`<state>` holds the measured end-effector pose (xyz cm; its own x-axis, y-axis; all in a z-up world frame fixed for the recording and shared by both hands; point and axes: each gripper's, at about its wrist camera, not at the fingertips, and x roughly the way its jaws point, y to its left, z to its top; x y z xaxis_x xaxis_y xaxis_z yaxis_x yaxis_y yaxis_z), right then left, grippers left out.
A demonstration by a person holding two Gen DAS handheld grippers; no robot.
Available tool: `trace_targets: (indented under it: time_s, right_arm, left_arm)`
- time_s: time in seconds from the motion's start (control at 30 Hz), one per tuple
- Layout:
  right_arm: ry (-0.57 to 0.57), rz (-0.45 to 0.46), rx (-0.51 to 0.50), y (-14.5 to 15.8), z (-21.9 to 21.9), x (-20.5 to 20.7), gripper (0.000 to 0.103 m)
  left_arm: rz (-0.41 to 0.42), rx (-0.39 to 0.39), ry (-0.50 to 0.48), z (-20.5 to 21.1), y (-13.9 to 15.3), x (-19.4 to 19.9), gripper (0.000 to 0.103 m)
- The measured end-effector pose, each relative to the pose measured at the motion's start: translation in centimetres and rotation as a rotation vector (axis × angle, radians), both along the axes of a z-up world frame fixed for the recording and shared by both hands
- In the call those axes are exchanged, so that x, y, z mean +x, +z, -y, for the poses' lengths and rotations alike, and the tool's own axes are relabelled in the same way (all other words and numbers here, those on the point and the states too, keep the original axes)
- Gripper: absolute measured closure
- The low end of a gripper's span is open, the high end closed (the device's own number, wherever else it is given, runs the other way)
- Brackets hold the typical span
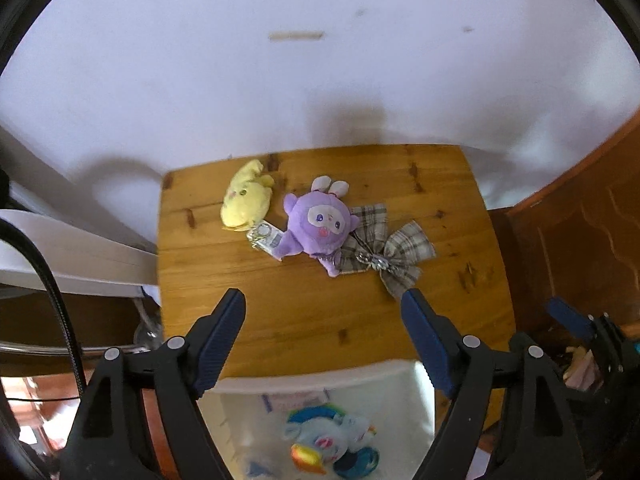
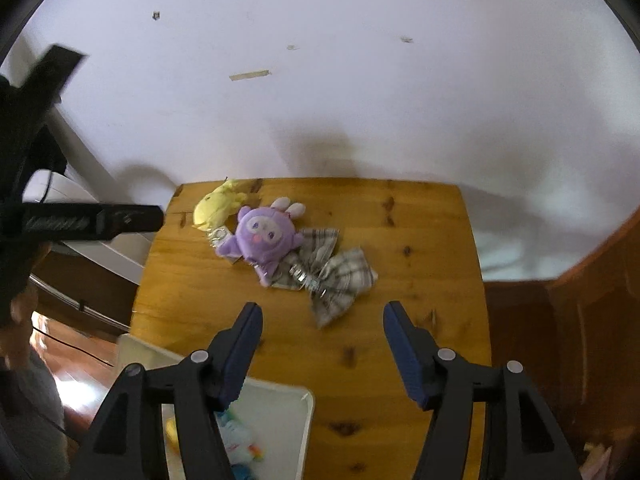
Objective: Organize objects
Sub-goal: 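Grasp the purple plush with the left tool while the right tool grasps the plaid bow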
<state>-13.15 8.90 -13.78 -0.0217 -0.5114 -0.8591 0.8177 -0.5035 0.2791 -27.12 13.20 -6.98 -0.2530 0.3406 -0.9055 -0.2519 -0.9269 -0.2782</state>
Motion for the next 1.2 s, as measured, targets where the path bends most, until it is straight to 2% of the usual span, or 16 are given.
trace_targets:
  time_s: [0.1, 0.23, 0.33, 0.37, 0.47, 0.63, 0.9, 1.0, 1.07, 1.13, 1.2]
  right_arm:
    - [0.053, -0.006, 0.017, -2.5, 1.6, -0.5, 0.039]
    - [0.147, -0.059, 0.062, -6.2, 4.6, -0.1, 0.039]
    - [0.21, -0.056, 0.09, -8.8, 7.0, 0.3, 0.039]
    - [0.231, -0.055, 0.096, -9.7, 7.6, 0.5, 0.039]
    - [0.288, -0.076, 0.118, -12.2, 9.7, 1.0, 0.039]
    - [0.366, -0.12, 0.149, -15.9, 11.7, 2.0, 0.039]
    - [0.442, -0.19, 0.204, -19.7, 12.9, 3.6, 0.04]
    - [0.456, -0.202, 0.219, -20.4, 12.8, 4.1, 0.048]
    - [0.464, -0.171, 0.204, -20.5, 12.6, 4.2, 0.063]
    - [0.461, -0.13, 0.198, -20.4, 12.4, 4.2, 0.071]
    - [0.459, -0.135, 0.201, -20.4, 12.1, 4.5, 0.073]
  left_arm:
    - [0.063, -0.005, 0.028, -1.0, -3.2, -3.1, 0.02]
    - [0.118, -0.014, 0.087, -2.3, -7.6, -6.5, 0.02]
    - [0.156, 0.018, 0.134, -3.0, -10.7, -8.2, 0.02]
    - [0.174, 0.032, 0.138, -3.4, -11.8, -8.7, 0.02]
    - [0.194, 0.01, 0.108, -5.0, -14.1, -9.5, 0.02]
    - [0.207, -0.033, 0.05, -7.3, -16.8, -10.0, 0.02]
    - [0.206, -0.065, 0.041, -8.2, -19.5, -10.9, 0.02]
    - [0.176, -0.073, 0.036, -8.4, -19.5, -10.8, 0.02]
    - [0.163, -0.079, 0.04, -8.5, -19.4, -10.7, 0.02]
    - [0.154, -0.08, 0.043, -8.7, -19.4, -10.7, 0.02]
    - [0.152, -0.088, 0.04, -8.8, -19.6, -10.7, 0.019]
